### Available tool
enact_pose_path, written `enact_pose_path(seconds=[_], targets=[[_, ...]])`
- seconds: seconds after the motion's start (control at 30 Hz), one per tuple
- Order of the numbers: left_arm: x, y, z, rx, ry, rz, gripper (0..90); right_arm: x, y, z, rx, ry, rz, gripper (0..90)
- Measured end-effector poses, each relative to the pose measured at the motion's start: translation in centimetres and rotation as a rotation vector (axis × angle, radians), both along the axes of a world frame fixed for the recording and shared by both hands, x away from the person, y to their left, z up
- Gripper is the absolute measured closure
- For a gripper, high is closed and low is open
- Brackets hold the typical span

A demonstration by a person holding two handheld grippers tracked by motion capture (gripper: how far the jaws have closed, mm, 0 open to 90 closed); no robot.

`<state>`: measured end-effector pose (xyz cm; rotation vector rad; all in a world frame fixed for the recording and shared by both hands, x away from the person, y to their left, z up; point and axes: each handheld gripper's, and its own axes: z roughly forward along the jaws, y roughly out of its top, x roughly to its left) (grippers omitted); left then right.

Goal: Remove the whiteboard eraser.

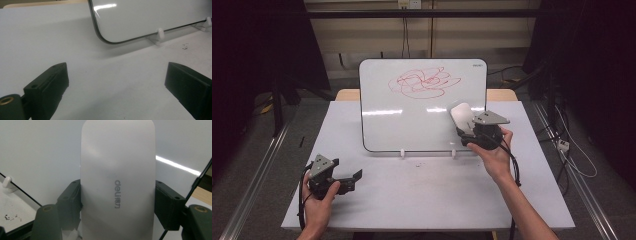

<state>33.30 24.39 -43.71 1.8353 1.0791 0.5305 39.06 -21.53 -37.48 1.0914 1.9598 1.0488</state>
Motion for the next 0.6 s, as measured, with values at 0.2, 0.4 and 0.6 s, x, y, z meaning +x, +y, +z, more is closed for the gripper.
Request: enact_pose_path(seconds=[0.2, 0.4, 0.6], targets=[[0.0, -0.1, 0.0, 0.003, 0.003, 0.0, 5.1, 0.1, 0.1, 0.8, 0.001, -0.031, 0.002, 31.4], [-0.1, 0.0, 0.1, 0.0, -0.004, 0.003, 5.1, 0.5, 0.4, 1.8, 0.003, -0.065, -0.001, 31.5], [-0.2, 0.1, 0.2, 0.012, -0.006, 0.007, 5.1, 0.7, 0.9, 2.3, -0.017, -0.082, 0.015, 31.5]])
